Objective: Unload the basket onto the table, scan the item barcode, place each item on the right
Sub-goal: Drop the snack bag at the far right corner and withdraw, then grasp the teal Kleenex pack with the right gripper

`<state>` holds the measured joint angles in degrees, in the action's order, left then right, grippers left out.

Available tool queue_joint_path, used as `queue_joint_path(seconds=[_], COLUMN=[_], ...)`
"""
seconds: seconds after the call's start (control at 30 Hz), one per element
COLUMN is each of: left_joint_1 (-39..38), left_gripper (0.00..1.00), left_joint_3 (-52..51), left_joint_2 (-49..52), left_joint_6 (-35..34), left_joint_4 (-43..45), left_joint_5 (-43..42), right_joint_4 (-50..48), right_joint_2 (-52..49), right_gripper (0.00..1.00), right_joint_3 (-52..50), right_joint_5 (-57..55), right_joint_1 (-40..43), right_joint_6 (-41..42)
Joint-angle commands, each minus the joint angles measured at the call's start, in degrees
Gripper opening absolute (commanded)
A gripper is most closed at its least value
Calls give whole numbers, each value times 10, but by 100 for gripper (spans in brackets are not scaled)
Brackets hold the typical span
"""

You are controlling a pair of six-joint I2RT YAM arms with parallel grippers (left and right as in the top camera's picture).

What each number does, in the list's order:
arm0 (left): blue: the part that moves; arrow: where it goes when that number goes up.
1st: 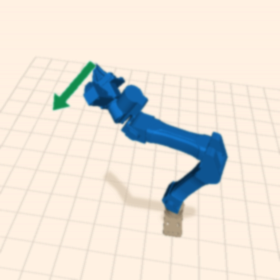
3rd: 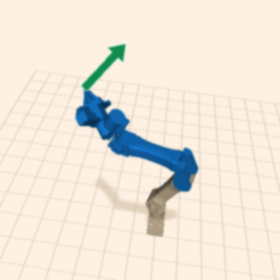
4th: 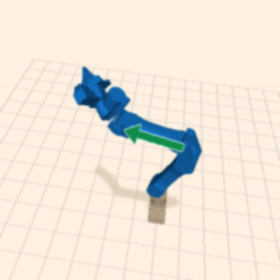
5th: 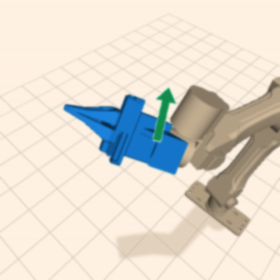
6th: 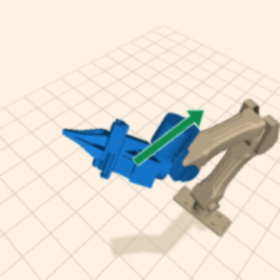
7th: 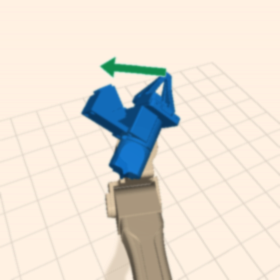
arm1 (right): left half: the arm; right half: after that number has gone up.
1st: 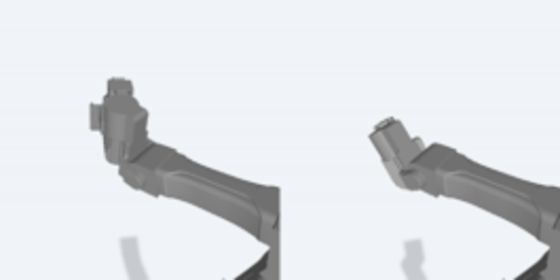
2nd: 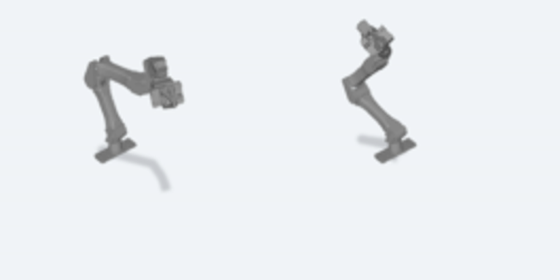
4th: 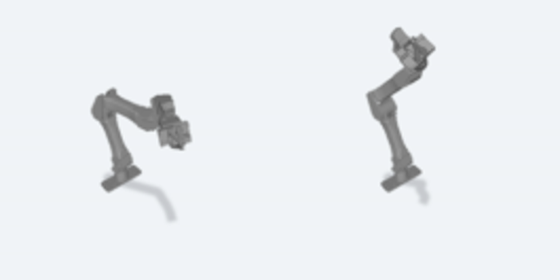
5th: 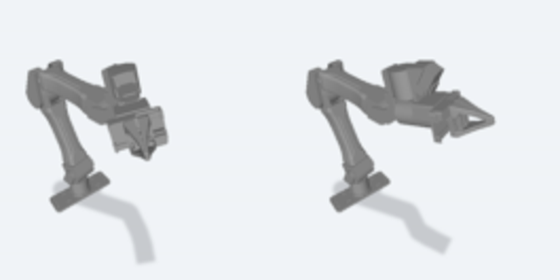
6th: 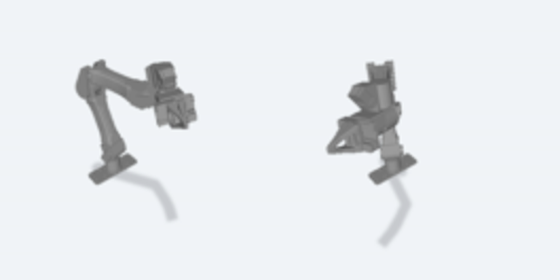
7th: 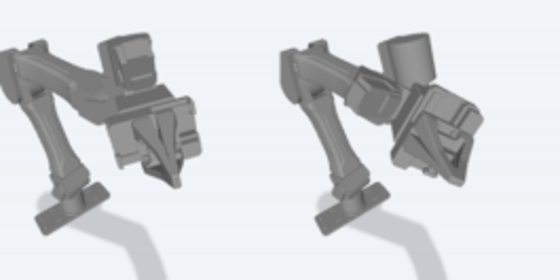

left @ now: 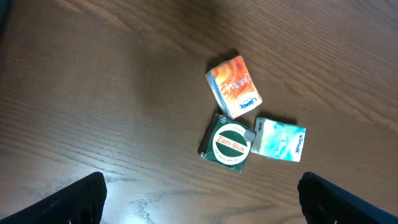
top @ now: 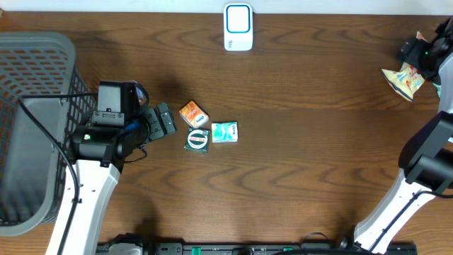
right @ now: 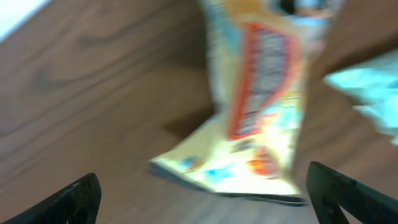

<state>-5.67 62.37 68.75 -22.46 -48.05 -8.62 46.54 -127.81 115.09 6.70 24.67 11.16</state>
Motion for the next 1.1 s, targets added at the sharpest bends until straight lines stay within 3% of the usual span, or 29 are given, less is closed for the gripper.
queue_joint_path(seconds=[0.0,0.17,0.3,0.5,0.63,0.8,0.9,0.97,1.0,1.07], left_joint_1=[3,3,3,3,3,3,3,3,3,3], left_gripper=[98,98,98,98,98,98,98,98,98,98], left_joint_3=[5,5,5,5,5,5,5,5,5,5], left_joint_2=[1,1,1,1,1,1,1,1,1,1], left_joint_6=[2,2,2,2,2,2,2,2,2,2], left_joint_4=[-1,-1,-1,-1,-1,-1,-1,-2,-1,-2], left_joint_5=[7,7,7,7,7,7,7,8,8,7], right_joint_4=[2,9,43,163,204,210,213,219,226,243], right_joint_2=[4,4,4,4,4,4,4,4,4,4], right_gripper=[99,99,99,99,99,99,80,55,50,27], right_joint_3=[2,2,2,-1,-23,-75,-103,-116,-119,-120], right_joint_5=[136,314,416,345,254,244,239,215,197,168], right_joint_1=[-19,-53,-96,-189,-261,-349,-396,-425,-438,-459], right_joint_6=[-1,-2,-71,-194,-200,-200,-200,-200,-200,-200])
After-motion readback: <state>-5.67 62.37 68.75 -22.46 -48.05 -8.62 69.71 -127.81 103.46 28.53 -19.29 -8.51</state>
